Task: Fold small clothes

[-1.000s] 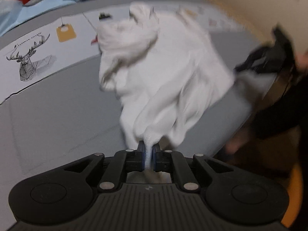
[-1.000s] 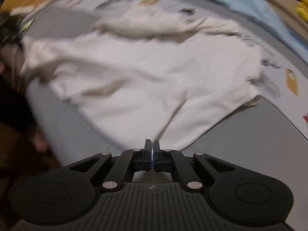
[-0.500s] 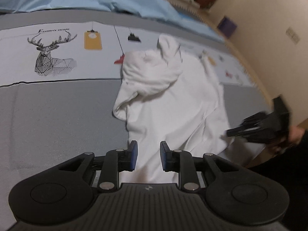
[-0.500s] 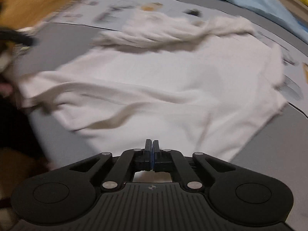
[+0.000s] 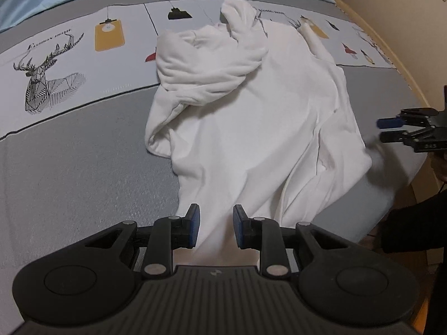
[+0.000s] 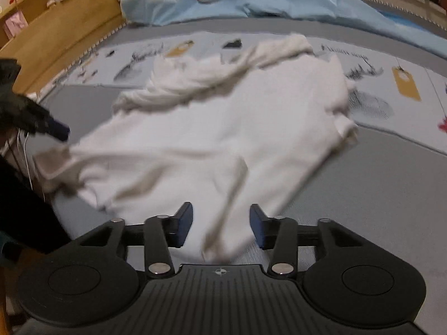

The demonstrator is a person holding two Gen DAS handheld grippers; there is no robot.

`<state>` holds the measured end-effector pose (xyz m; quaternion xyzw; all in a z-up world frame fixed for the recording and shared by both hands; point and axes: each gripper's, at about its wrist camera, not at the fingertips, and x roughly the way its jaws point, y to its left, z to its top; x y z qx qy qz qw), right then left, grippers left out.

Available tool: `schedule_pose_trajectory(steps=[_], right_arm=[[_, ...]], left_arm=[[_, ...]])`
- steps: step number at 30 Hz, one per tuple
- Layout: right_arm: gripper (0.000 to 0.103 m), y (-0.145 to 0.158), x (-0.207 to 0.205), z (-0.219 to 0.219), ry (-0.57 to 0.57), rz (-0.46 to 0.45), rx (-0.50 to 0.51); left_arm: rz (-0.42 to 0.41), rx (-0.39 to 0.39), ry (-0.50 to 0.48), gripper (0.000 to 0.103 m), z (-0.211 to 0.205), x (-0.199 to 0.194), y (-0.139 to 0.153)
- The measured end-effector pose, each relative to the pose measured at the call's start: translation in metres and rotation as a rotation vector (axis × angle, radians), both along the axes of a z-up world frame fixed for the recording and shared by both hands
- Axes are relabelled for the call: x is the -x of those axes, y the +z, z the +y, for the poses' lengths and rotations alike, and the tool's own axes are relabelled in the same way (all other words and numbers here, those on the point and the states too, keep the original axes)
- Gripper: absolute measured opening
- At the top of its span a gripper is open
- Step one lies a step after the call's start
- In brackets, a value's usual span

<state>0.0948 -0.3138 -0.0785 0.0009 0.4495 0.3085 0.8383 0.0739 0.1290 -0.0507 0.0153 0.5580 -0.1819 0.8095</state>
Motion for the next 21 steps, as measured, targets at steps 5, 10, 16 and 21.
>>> schedule_pose_trajectory(steps=[5, 10, 16, 21], right_arm=[[0.047, -0.023, -0.03, 0.041, -0.016, 0.067, 0.101], [0.005, -0.034, -0.023, 0.052, 0.065, 0.073, 0.138], [0.004, -0.008, 0.027, 0.019, 0.392, 0.076, 0.017], [0.002, -0.031, 0.059, -0.031, 0.43, 0.16, 0.307]], left_arm=[[-0.015, -0.001, 0.056, 0.028, -0.004, -0.003, 0.008], [-0.023, -0.014, 0.06, 0.028, -0.007, -0.005, 0.012], [-0.015, -0.028, 0.042, 0.028, -0.008, -0.008, 0.01], [-0.006, -0.053, -0.009, 0.028, -0.022, -0.01, 0.007]])
